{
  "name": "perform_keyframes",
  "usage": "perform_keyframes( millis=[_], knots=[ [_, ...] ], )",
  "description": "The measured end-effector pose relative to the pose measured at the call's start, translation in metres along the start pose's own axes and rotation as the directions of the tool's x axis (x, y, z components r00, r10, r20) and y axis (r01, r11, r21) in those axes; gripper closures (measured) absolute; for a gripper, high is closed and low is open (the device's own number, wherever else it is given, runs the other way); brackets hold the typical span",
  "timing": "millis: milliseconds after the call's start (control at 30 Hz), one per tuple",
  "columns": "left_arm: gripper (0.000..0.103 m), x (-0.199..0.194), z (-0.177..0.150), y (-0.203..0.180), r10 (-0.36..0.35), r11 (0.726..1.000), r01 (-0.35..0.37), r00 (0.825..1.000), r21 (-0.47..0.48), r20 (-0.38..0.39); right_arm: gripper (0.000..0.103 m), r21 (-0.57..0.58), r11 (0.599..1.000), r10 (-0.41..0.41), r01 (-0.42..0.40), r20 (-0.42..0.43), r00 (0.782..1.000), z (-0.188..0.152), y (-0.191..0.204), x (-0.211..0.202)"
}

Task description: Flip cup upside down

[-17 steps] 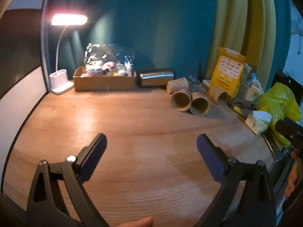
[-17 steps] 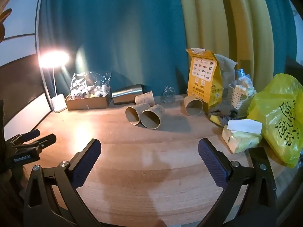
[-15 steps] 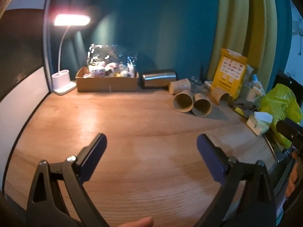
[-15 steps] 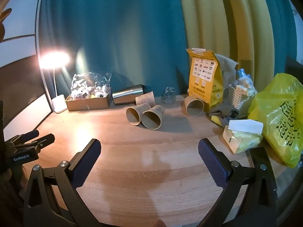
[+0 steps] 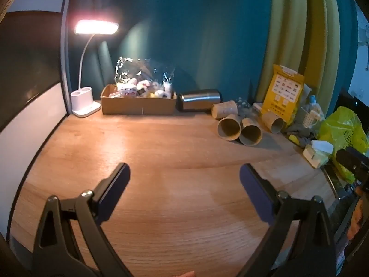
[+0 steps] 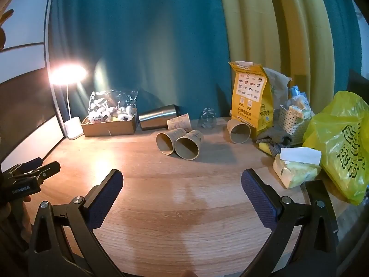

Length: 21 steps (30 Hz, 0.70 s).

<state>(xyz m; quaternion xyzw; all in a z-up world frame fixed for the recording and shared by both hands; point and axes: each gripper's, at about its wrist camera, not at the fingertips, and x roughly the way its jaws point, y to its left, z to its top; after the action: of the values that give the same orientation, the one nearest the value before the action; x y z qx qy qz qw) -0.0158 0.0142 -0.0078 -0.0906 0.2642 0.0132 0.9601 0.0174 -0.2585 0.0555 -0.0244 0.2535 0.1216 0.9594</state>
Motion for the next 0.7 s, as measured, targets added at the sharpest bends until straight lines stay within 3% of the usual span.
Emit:
perform_keyframes(
  millis=[233,700],
  knots=[
    [0.006,-0.008,0.017,-0.008,0.012,1.0,-0.012,1.0,-0.008,-0.013,0.0,0.004,1.0,-0.005,0.005,0.0,1.0,0.001,0.0,0.001],
    [0.006,-0.009,0.02,-0.005,0.014,1.0,-0.014,1.0,-0.002,-0.014,0.0,0.007,1.0,-0.006,0.006,-0.003,1.0,0.002,-0.001,0.004]
  ],
)
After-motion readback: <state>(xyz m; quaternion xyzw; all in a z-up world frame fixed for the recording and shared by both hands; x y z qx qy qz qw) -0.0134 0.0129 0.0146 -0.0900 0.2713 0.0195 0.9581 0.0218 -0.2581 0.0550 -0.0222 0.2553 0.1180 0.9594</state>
